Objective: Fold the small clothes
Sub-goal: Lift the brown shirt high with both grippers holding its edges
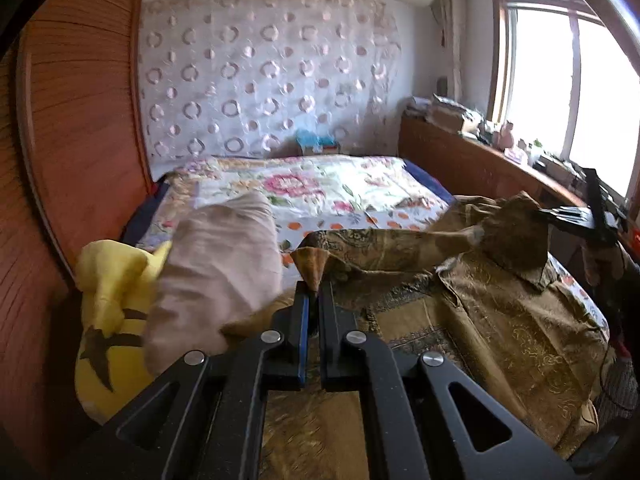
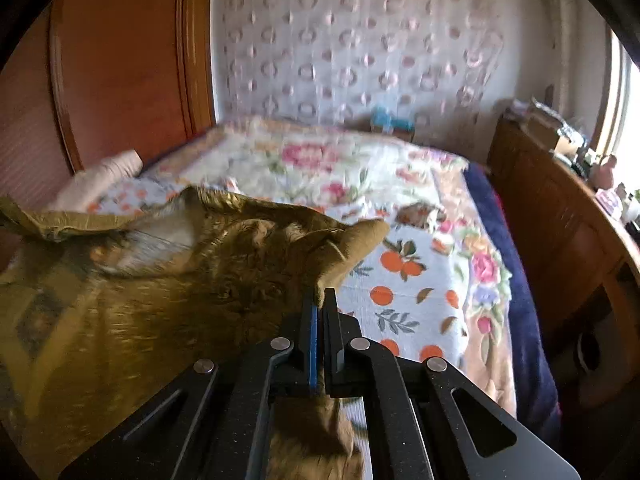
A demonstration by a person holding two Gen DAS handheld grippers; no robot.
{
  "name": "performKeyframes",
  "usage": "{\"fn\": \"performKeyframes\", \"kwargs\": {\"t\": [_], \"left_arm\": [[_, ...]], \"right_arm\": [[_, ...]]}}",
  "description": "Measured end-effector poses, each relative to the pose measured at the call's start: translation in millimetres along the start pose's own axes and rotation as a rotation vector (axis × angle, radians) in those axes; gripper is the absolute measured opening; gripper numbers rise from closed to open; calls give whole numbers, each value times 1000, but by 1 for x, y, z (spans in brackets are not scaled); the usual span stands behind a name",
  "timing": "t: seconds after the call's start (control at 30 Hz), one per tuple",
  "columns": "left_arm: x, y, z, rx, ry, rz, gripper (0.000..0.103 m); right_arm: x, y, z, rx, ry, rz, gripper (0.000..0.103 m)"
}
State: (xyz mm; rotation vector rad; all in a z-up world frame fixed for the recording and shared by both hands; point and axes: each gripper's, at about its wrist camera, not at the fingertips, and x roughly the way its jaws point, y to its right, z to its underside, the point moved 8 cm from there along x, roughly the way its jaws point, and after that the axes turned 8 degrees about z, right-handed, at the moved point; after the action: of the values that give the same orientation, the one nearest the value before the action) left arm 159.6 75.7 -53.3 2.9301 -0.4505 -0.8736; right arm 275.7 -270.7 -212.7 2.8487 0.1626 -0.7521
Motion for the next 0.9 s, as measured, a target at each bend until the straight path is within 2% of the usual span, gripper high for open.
{"fn": "performKeyframes", "kwargs": {"t": [0.17, 0.37, 0.5, 0.67, 0.8, 0.9], "left_arm": [[-29, -10, 7, -18, 46, -21, 5], [-61, -17, 34, -53, 72, -43, 5], [-79, -22, 56, -95, 76, -48, 5], [-93, -24, 85, -135, 52, -63, 5], [-96, -18, 99, -112, 19, -78, 5], [-93, -17, 103, -76, -10, -93, 5]], "right_arm": [[-53, 0, 21, -4, 63, 7, 2], [-90, -7, 65, 24, 62, -3, 2], [-112, -5, 100, 73, 27, -29, 2], [-128, -4, 121, 96, -35, -58, 2], [-139, -6, 137, 91, -97, -77, 2], [-140, -3, 139, 67, -118, -43, 2]]}}
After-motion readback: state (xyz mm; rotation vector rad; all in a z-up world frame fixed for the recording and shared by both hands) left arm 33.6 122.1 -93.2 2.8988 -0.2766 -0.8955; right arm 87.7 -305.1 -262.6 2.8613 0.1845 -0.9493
